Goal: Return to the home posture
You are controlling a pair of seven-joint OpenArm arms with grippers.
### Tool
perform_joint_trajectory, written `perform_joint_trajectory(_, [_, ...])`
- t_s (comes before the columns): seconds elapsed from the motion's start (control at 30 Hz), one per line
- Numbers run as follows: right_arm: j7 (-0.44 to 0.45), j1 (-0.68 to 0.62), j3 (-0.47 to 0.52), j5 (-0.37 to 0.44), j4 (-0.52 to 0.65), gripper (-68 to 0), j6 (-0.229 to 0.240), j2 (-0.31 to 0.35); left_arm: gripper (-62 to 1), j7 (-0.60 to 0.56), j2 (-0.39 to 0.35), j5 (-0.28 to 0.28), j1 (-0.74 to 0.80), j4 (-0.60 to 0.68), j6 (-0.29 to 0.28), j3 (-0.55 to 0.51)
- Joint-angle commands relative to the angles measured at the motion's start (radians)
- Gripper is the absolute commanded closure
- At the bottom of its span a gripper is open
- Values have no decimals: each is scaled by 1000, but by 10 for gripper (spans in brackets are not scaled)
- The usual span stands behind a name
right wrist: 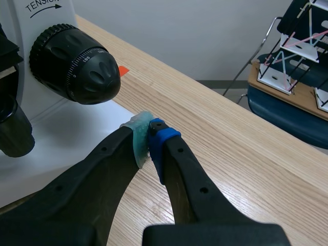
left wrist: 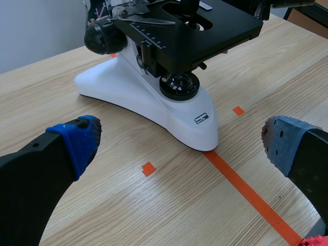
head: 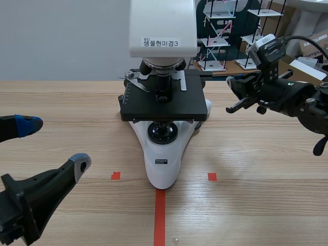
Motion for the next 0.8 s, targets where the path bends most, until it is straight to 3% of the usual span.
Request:
perform_joint_trajectory(0.0, [14, 31, 6, 10, 11, -13, -7, 8, -623, -14, 2, -9, 0, 16, -1, -3])
perform_joint_trajectory(0.67, [15, 28, 7, 11, 11, -14, -7, 8, -623, -14, 2, -9, 0, 16, -1, -3])
perform_joint_trajectory(0.77, [15, 24, 7, 11, 14, -57, -8, 8, -623, -14, 2, -9, 0, 16, -1, -3])
